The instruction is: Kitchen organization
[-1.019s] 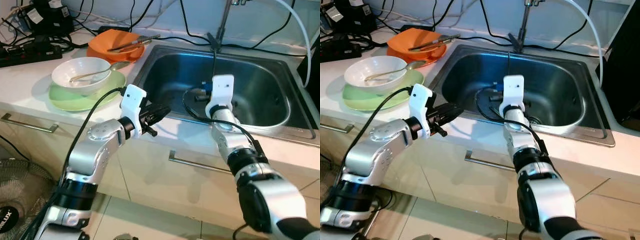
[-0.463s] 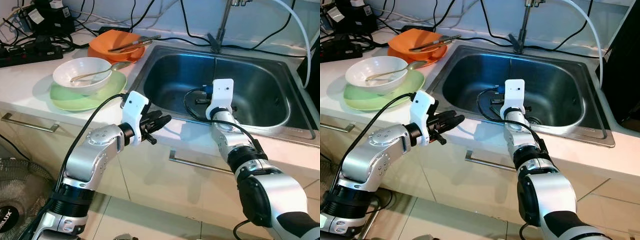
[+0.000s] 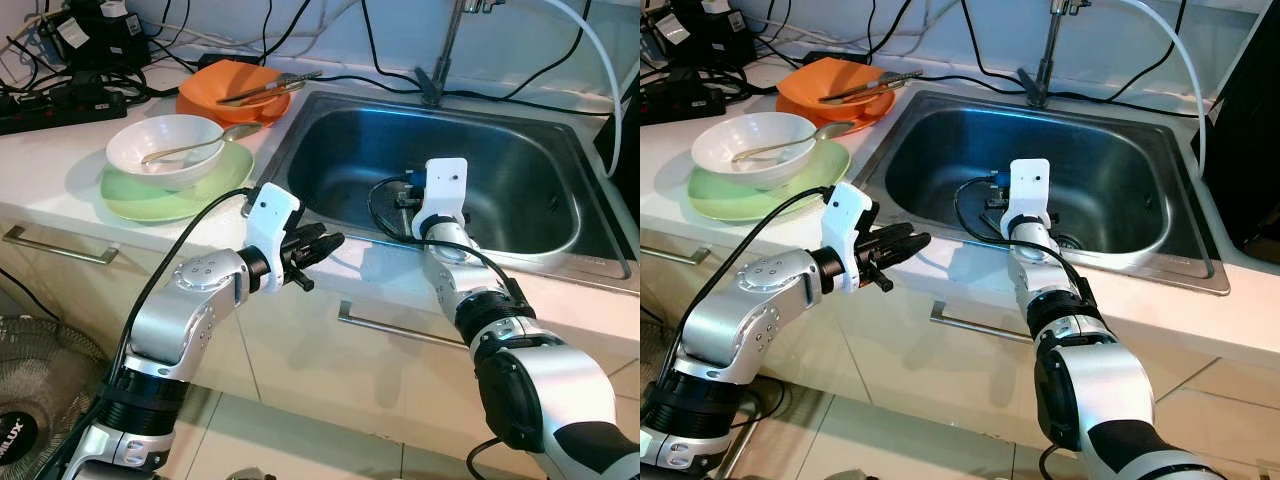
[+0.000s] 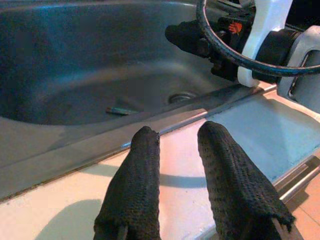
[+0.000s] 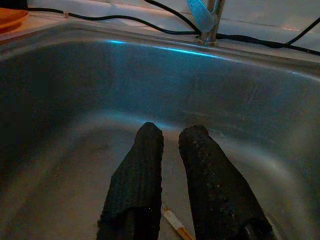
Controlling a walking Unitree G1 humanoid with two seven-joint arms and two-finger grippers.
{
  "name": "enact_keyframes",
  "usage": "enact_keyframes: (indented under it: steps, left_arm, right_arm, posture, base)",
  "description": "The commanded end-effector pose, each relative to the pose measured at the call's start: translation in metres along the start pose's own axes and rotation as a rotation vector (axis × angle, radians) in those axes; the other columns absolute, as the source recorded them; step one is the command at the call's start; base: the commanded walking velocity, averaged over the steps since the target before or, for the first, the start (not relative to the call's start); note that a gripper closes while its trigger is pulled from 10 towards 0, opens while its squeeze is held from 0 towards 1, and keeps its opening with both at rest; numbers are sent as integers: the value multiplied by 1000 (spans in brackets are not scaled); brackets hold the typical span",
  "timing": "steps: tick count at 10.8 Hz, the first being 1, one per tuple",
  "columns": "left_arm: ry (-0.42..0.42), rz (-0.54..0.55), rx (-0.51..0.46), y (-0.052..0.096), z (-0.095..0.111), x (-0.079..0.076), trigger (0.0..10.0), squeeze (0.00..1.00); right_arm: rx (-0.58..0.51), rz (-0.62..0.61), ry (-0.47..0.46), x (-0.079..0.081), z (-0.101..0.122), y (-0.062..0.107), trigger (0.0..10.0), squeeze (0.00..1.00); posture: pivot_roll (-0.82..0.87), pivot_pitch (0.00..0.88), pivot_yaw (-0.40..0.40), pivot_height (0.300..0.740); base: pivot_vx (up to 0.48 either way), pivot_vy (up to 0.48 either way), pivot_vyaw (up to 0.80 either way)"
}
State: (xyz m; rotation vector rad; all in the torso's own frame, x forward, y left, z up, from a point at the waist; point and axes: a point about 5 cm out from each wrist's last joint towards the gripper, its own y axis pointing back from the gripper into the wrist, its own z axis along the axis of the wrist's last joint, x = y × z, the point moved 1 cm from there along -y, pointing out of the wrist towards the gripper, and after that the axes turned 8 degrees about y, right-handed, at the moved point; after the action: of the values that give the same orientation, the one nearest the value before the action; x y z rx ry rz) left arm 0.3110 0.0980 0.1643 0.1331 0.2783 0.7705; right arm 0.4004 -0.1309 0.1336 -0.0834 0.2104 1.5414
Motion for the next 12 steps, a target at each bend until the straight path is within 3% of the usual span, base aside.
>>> enact_keyframes:
  steps: [1,3,6,7,9,12]
  left_arm:
    - [-12,-19,7,0,0,-5,10000,0]
    - [-19,-11,-3,0,1,-4,10000,0]
    - [-66,69,-86,-8,11,4,10000,0]
    - [-76,79,-101,-10,13,5,10000,0]
    - [-99,124,-150,-12,19,9,10000,0]
    - [-107,204,-217,-11,27,21,10000,0]
  right_arm:
    - [48,7,12,1,-10,2,10000,0]
    - [-8,3,37,-1,0,0,10000,0]
    - [-283,-11,36,-8,50,-1,10000,0]
    - [-320,-16,26,-10,54,2,10000,0]
    - [-387,-34,19,-17,49,19,10000,0]
    - [-355,-27,-21,-13,20,50,10000,0]
  posture:
    - [-11,14,-14,740]
    - [-20,13,-9,740]
    - [-54,10,2,740]
    - [-64,9,5,740]
    - [-74,3,5,740]
    - [-84,0,12,740]
  base:
    - [0,0,0]
    - [0,0,0]
    - [0,0,0]
    - [0,0,0]
    - [0,0,0]
    - [0,0,0]
